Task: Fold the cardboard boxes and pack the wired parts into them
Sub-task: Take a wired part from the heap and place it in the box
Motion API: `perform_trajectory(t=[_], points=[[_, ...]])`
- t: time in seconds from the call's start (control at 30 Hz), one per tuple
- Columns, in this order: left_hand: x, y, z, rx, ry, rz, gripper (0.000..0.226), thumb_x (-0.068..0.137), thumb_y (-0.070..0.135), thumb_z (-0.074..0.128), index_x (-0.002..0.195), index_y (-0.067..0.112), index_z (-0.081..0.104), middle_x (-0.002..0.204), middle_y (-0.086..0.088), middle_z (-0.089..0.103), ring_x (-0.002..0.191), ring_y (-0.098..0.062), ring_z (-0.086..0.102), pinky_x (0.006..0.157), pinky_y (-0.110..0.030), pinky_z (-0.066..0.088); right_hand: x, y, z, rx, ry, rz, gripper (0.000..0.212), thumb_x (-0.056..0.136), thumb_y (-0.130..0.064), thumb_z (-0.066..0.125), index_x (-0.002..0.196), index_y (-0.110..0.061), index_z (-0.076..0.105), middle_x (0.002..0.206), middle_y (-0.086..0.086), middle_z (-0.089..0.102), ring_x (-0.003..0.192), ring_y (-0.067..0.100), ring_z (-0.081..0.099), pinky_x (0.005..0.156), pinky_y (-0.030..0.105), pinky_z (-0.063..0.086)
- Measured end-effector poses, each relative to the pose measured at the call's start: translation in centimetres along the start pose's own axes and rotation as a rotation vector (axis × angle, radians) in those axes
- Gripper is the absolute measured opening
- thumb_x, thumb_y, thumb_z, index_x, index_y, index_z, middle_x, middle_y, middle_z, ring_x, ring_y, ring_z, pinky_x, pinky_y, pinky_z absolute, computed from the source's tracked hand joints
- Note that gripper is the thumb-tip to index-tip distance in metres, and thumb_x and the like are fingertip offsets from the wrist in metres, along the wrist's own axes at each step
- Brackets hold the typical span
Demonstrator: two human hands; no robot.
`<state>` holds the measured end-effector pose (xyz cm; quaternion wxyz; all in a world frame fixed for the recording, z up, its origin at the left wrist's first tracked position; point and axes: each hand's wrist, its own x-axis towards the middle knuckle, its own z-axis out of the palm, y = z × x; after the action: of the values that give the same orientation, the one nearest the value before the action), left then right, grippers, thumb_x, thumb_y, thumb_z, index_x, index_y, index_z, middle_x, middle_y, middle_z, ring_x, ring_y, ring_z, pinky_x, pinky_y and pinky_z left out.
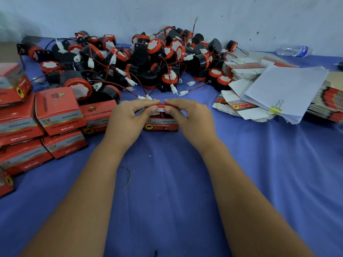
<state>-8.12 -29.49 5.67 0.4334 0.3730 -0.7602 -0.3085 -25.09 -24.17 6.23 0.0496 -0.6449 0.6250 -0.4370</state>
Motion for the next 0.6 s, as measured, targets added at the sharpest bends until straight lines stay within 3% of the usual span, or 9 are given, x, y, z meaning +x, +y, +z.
perform_trajectory(t=[0.13,0.33,0.4,0.47,0.6], points=[[-0.14,-0.04,-0.13,-0.038,-0.046,-0.027,0.027,0.094,0.022,0.066,0.119,0.031,0.068,0.125,0.015,0.064,0.123,0.007,0.052,0.107,-0.015,0.038,-0.24,0.15,-0.07,0.085,-0.054,0.058,0.028,0.093,-0.031,0.065,0.12,-0.024,0.07,0.124,-0.008,0.067,0.12,0.008,0.055,0.101,0.03,0.046],[-0.36,-0.44,-0.18,-0.032,-0.136,-0.008,0.034,0.095,0.02,0.064,0.124,0.039,0.06,0.135,0.02,0.054,0.136,0.003,0.041,0.117,-0.024,0.029,-0.37,0.87,0.14,0.087,-0.055,0.059,0.029,0.091,-0.03,0.067,0.12,-0.028,0.069,0.133,-0.008,0.06,0.124,0.007,0.048,0.104,0.027,0.042],[-0.5,-0.56,-0.06,0.016,-0.127,0.012,0.039,0.092,0.024,0.069,0.127,0.039,0.058,0.136,0.022,0.052,0.137,0.003,0.039,0.115,-0.022,0.03,-0.39,0.85,0.33,-0.052,0.074,-0.058,0.022,0.088,-0.024,0.072,0.109,-0.02,0.075,0.124,0.001,0.064,0.117,0.017,0.052,0.097,0.029,0.044],[-0.55,-0.64,0.12,0.109,-0.102,0.036,0.046,0.087,0.024,0.075,0.13,0.029,0.061,0.139,0.015,0.053,0.138,-0.003,0.04,0.117,-0.028,0.031,-0.35,0.78,0.39,-0.162,0.199,-0.184,0.014,0.083,-0.018,0.075,0.095,-0.011,0.077,0.099,0.007,0.066,0.096,0.024,0.056,0.082,0.034,0.048],[-0.45,-0.22,0.67,0.339,0.003,0.21,0.042,0.083,0.005,0.076,0.124,0.009,0.068,0.129,-0.007,0.063,0.124,-0.027,0.052,0.107,-0.036,0.038,-0.45,0.59,0.1,-0.194,0.186,-0.232,0.015,0.081,-0.017,0.074,0.093,-0.008,0.077,0.077,0.006,0.058,0.077,0.021,0.05,0.068,0.035,0.046]])
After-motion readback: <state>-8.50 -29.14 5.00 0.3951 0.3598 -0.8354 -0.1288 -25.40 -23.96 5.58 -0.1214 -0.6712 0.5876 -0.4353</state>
